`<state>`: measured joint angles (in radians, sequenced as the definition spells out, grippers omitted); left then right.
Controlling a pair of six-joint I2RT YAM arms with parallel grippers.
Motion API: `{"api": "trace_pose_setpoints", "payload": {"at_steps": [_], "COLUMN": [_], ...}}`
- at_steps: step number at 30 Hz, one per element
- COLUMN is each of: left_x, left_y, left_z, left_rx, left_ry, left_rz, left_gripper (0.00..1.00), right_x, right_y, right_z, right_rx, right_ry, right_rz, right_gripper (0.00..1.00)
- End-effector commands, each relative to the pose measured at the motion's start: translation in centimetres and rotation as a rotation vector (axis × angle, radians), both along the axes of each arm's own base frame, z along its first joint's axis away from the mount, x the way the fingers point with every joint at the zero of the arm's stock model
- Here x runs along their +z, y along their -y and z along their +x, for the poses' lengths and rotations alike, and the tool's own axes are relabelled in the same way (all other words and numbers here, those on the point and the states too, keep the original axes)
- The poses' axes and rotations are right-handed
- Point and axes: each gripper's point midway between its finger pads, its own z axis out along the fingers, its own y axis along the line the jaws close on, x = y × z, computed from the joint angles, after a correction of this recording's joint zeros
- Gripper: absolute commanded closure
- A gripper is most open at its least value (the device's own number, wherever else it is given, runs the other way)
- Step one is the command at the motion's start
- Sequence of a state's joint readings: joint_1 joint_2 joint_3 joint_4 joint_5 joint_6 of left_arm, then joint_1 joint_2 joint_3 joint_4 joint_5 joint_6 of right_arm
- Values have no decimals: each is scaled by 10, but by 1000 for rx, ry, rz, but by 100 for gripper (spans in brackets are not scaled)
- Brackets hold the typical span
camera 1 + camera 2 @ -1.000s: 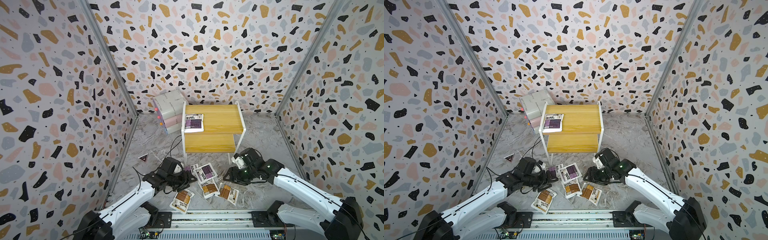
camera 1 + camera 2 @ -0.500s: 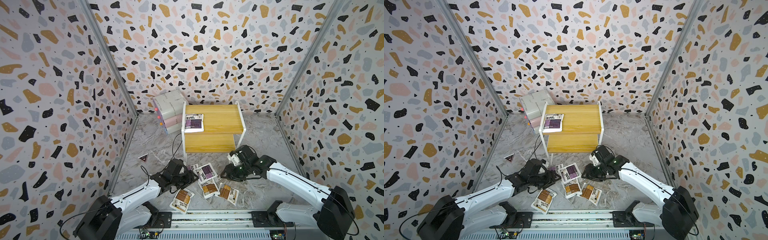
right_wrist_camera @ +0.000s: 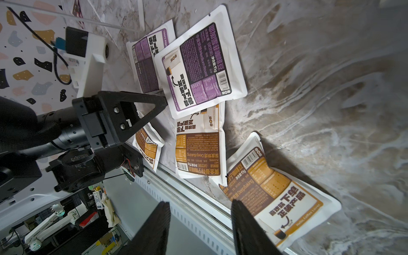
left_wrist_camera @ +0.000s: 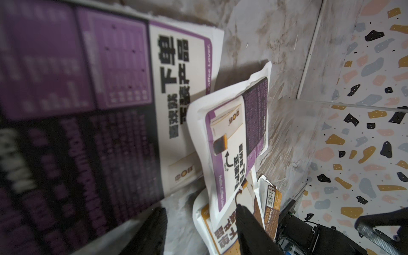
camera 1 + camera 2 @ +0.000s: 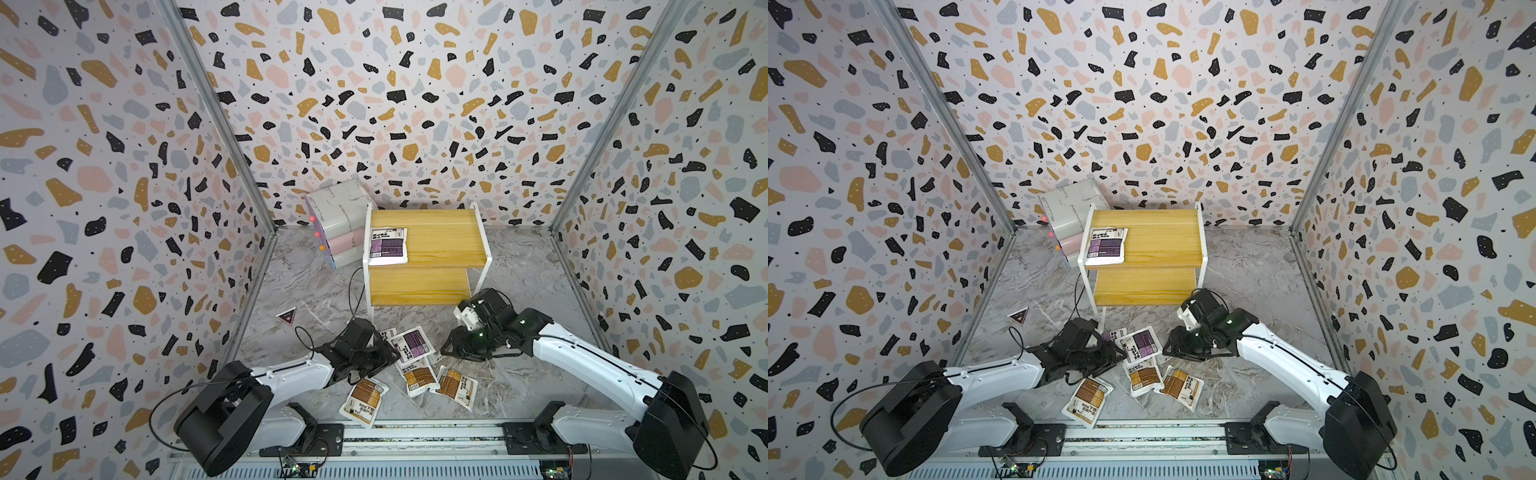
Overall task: Place the bagged coffee beans on the shelf by color
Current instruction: Pick up the bagged coffee beans at the center of the board.
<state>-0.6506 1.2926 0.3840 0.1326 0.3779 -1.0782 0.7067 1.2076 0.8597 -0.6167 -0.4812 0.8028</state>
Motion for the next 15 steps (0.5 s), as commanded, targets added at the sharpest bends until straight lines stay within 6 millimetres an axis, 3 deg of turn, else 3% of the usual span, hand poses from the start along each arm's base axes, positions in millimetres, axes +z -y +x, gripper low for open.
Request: {"api": "trace_pose_setpoints", "payload": {"at_steps": [1,11,15], "left_x": [-1,-15,-21], "left_y": [7,8,9], "left_z": [9,16,17], "left_rx": [13,43,49], "left_ry": [25,8,-3], "left_rz": [-18,5,6], "left_gripper": [47,57,65], "right_x": [15,17,18], "right_y": [2,4,3], "right_z": [-2,-4,-3], "right_rx": [12,8,9], "right_ry": [33,32,31], "right_rz": [9,8,9], "right_gripper": [50,52,53]}}
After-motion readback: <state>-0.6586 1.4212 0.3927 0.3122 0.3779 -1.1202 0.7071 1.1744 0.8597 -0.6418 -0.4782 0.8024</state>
